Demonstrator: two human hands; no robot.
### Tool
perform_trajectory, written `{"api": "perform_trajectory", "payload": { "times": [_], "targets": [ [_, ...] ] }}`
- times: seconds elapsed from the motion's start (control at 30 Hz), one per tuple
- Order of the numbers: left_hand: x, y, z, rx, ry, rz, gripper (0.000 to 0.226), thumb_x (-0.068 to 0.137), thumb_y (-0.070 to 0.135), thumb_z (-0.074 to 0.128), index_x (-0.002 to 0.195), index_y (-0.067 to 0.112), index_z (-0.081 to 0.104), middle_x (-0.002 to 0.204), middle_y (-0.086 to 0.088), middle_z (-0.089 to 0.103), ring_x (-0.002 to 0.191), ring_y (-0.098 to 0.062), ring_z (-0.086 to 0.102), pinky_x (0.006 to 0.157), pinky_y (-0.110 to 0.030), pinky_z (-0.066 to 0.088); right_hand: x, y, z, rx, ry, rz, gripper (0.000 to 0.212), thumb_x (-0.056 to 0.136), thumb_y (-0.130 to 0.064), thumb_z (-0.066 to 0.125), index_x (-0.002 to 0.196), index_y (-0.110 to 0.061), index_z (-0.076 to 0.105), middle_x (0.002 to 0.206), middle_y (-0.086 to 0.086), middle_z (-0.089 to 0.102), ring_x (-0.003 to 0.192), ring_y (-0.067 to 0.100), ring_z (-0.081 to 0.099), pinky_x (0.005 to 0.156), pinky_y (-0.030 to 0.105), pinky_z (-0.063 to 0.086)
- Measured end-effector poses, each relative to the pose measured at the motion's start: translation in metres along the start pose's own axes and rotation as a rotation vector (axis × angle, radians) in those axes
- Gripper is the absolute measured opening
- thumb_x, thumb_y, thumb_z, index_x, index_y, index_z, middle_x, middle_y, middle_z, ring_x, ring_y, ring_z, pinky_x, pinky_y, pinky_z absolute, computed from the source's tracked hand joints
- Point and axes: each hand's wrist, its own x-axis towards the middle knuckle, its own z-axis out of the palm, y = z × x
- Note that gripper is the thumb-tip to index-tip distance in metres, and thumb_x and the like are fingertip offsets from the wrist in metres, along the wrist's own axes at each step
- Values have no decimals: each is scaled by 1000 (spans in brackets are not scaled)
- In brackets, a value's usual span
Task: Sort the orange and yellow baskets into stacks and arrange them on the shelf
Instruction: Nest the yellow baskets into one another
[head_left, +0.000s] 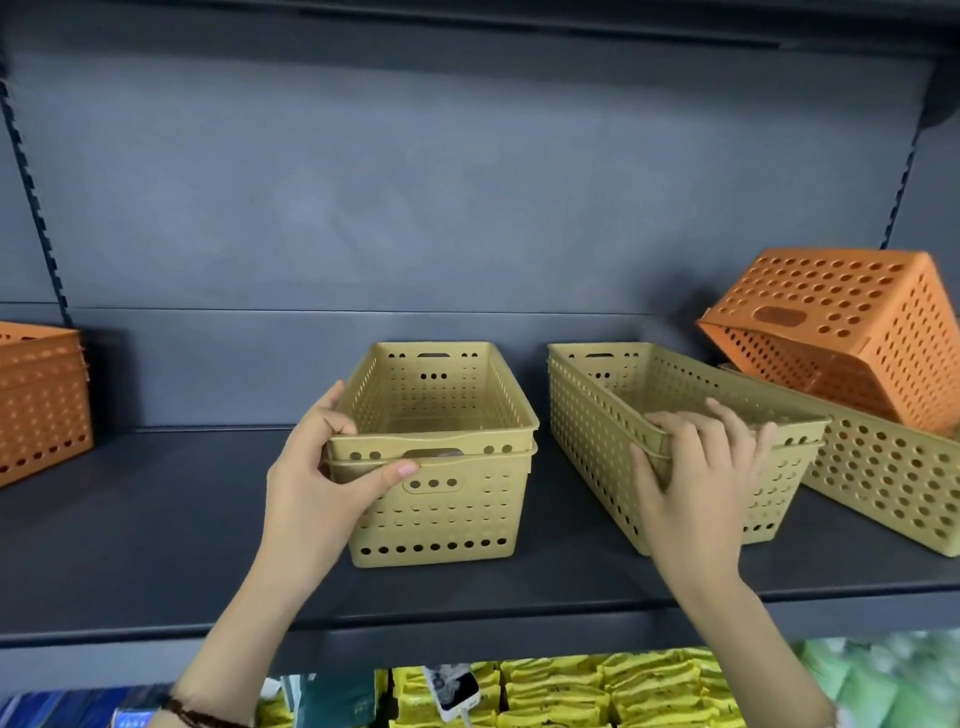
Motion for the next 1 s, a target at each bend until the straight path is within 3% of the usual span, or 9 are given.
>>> {"api": "perform_trajectory", "payload": {
  "times": [0.13, 0.27, 0.37, 0.43, 0.53, 0.6, 0.73, 0.9, 1.0],
  "targets": [
    [-2, 0, -5, 31, 27, 10, 41, 46, 51, 77, 72, 41, 47, 142, 21, 45, 120, -11, 52, 92, -35, 46, -6, -14, -5, 25, 50, -129, 25, 82, -27, 69, 103, -13, 70, 100, 6, 69, 116, 29, 53, 109, 56, 24],
    [-2, -2, -11, 40, 51, 0, 44, 45, 55, 76, 74, 39, 47, 143, 20, 46, 113, -16, 57, 82, -34, 45, -5, -3, -9, 140, 25, -200, 50, 79, -47, 68, 111, -8, 66, 112, 10, 65, 123, 29, 51, 107, 52, 27],
    [-3, -4, -13, 21, 53, -10, 44, 47, 52, 77, 77, 38, 48, 145, 18, 45, 126, -13, 51, 95, -39, 46, -1, 4, -4, 118, -2, -154, 53, 74, -56, 65, 96, -8, 64, 98, 8, 62, 110, 27, 52, 109, 49, 21],
    [-4, -6, -12, -10, 35, -5, 45, 51, 50, 82, 80, 40, 49, 146, 18, 43, 130, -10, 47, 102, -46, 43, 5, 3, 3, 180, 12, -130, 49, 72, -51, 65, 86, -5, 59, 85, 10, 57, 93, 26, 46, 95, 37, 27],
    [-7, -7, -11, -55, 29, 3, 52, 54, 50, 87, 90, 46, 49, 144, 27, 38, 130, -16, 48, 103, -51, 42, 21, -6, 11, 241, 72, -72, 46, 69, -47, 65, 83, -4, 57, 79, 11, 52, 87, 24, 39, 80, 33, 25],
    [-9, -5, -9, -60, 26, 2, 57, 56, 48, 86, 98, 48, 48, 142, 32, 34, 129, -20, 47, 103, -49, 41, 34, -16, 13, 264, 108, -21, 48, 68, -48, 65, 83, -2, 59, 80, 11, 53, 89, 22, 38, 79, 38, 28],
    [-9, -1, -11, -41, 1, -1, 62, 58, 53, 83, 109, 47, 48, 140, 35, 33, 130, -11, 45, 106, -39, 39, 59, -34, 14, 289, 255, -62, 46, 69, -45, 70, 86, -3, 58, 80, 14, 55, 89, 24, 39, 77, 49, 33],
    [-1, 17, -19, 84, -10, 32, 65, 65, 71, 61, 123, 45, 49, 150, 22, 34, 137, -2, 34, 113, -41, 32, 97, -79, 9, 307, 501, -247, 41, 69, -40, 76, 85, -8, 55, 77, 14, 59, 90, 24, 42, 79, 41, 28],
    [13, 48, -17, 211, -135, 117, 94, 64, 70, 66, 145, 44, 25, 155, 25, 20, 144, 1, 17, 117, -35, 23, 116, -121, 5, 335, 550, -291, 41, 67, -39, 78, 80, -5, 61, 76, 12, 60, 91, 23, 42, 79, 39, 28]
  ]
}}
